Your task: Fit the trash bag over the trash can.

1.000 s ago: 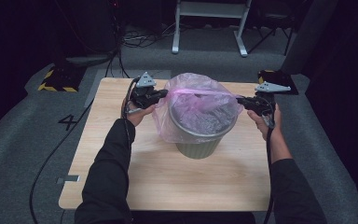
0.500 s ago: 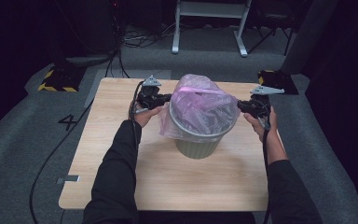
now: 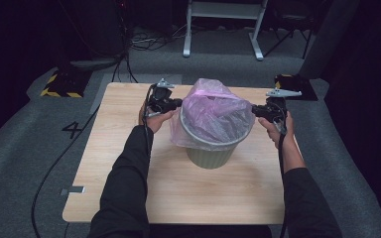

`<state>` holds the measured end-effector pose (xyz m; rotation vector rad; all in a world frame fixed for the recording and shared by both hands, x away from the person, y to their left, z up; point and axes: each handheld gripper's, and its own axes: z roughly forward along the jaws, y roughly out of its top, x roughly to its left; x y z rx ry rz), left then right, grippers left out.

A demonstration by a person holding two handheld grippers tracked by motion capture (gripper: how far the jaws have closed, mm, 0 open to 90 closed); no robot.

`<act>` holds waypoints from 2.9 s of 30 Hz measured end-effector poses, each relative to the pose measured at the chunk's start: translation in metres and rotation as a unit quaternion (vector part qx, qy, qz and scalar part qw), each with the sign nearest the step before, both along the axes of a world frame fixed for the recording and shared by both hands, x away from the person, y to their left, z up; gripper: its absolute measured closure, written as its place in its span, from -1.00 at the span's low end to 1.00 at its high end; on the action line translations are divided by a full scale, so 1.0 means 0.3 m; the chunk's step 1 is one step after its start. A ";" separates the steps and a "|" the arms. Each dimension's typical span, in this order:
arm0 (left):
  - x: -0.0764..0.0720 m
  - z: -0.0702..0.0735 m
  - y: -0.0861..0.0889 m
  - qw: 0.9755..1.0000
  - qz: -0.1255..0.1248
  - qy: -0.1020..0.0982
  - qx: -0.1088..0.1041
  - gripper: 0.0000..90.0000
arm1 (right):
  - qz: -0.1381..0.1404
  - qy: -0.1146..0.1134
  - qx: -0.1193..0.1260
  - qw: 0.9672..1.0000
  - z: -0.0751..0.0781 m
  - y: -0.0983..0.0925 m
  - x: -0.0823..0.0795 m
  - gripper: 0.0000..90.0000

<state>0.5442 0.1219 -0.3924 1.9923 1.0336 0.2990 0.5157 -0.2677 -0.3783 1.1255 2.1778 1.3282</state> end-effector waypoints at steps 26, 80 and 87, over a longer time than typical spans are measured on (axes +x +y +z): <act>-0.528 0.064 0.052 0.968 -0.150 -0.199 -0.003 -0.63 | 0.033 -0.037 0.004 0.999 0.055 -0.113 -0.123 0.84; -0.520 -0.068 -0.060 0.979 -0.083 -0.180 0.049 0.91 | 0.091 -0.045 -0.033 0.994 0.028 -0.058 -0.212 0.61; -0.528 -0.084 -0.061 0.977 -0.111 -0.175 0.048 1.00 | 0.098 -0.049 -0.036 0.993 0.029 -0.052 -0.225 0.83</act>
